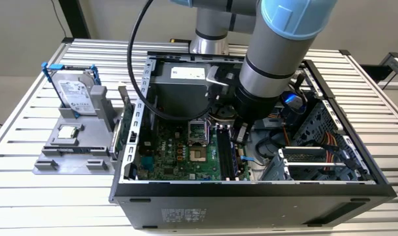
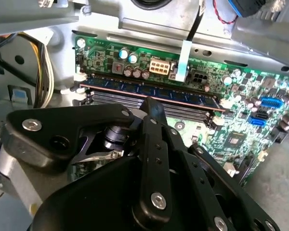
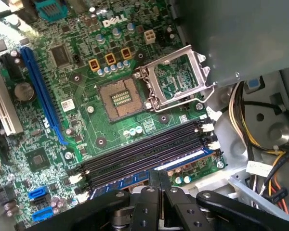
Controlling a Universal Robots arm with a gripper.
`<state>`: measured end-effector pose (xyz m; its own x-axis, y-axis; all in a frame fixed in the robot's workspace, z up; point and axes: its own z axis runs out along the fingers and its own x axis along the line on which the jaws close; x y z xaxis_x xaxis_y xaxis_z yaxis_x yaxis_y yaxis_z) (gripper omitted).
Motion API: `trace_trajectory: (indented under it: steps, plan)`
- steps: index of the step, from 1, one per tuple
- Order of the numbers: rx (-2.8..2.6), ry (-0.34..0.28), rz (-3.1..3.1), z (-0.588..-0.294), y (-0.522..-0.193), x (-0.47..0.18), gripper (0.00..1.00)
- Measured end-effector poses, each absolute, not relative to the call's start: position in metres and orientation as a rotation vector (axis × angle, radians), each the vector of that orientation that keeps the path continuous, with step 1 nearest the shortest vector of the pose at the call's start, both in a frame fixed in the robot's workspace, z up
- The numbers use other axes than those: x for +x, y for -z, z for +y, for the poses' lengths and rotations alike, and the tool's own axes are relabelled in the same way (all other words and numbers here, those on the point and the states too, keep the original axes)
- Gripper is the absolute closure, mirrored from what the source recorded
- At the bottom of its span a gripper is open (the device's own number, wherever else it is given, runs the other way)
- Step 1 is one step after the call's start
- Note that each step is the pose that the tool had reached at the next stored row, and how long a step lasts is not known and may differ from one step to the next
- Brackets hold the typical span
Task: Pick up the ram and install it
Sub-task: 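Press down the ram until it locks into place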
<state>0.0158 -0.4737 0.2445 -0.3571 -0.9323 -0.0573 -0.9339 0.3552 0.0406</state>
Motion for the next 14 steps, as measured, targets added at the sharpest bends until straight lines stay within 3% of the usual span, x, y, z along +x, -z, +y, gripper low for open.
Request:
trace_trajectory:
  steps: [14]
  plan:
    - [-2.007,-0.111,2.389,-0.4738,-0.2446,0.0176,1.00]
